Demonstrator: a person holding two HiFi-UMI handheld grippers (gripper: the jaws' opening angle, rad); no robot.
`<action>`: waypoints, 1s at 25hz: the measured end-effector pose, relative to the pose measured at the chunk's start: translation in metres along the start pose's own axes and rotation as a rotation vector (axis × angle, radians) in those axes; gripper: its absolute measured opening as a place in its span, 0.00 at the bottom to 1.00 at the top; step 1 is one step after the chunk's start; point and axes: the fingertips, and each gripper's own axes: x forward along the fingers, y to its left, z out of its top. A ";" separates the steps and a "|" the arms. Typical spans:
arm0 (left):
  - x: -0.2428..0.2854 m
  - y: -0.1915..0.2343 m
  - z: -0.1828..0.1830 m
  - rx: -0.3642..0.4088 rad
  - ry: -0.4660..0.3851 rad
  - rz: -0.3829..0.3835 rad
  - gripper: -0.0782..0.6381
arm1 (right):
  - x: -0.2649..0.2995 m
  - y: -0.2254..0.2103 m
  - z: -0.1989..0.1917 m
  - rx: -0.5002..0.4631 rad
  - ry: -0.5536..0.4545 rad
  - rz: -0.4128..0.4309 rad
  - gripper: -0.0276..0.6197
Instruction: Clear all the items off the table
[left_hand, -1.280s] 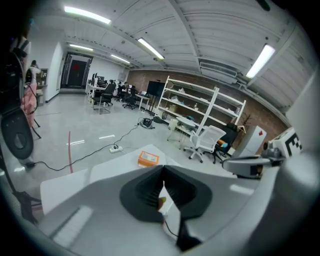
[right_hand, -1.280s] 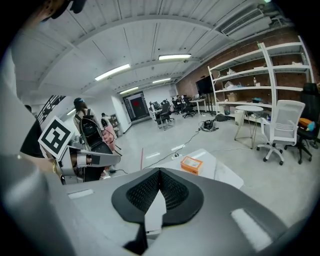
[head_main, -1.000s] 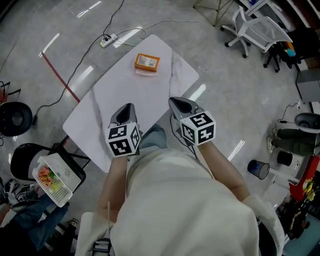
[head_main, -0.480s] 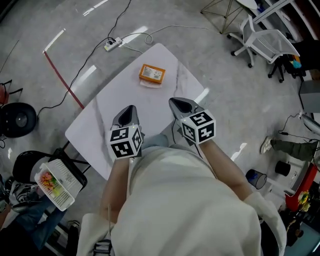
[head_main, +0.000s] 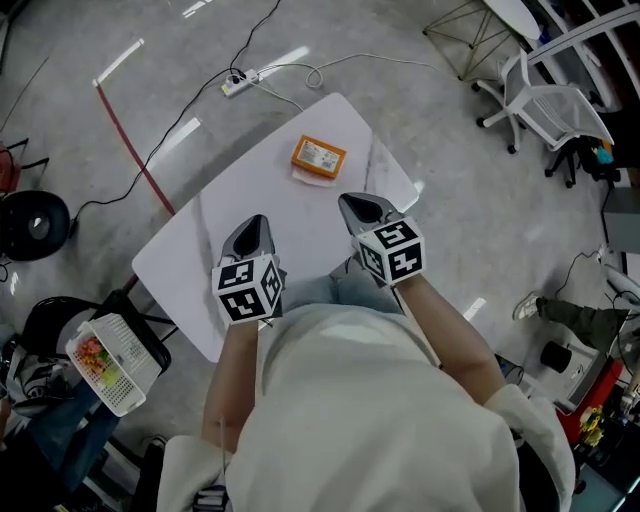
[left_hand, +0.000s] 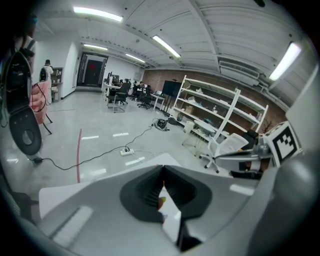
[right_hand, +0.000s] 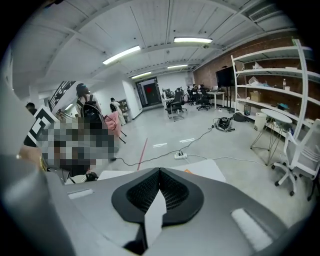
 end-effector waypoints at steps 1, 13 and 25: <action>0.000 0.002 -0.001 -0.007 0.002 0.002 0.12 | 0.004 -0.001 -0.001 -0.009 0.010 -0.002 0.04; 0.006 -0.001 -0.024 -0.074 0.013 0.021 0.12 | 0.044 -0.025 -0.017 -0.091 0.098 -0.011 0.04; 0.030 0.002 -0.056 -0.182 0.049 0.131 0.12 | 0.106 -0.065 -0.040 -0.231 0.226 0.053 0.08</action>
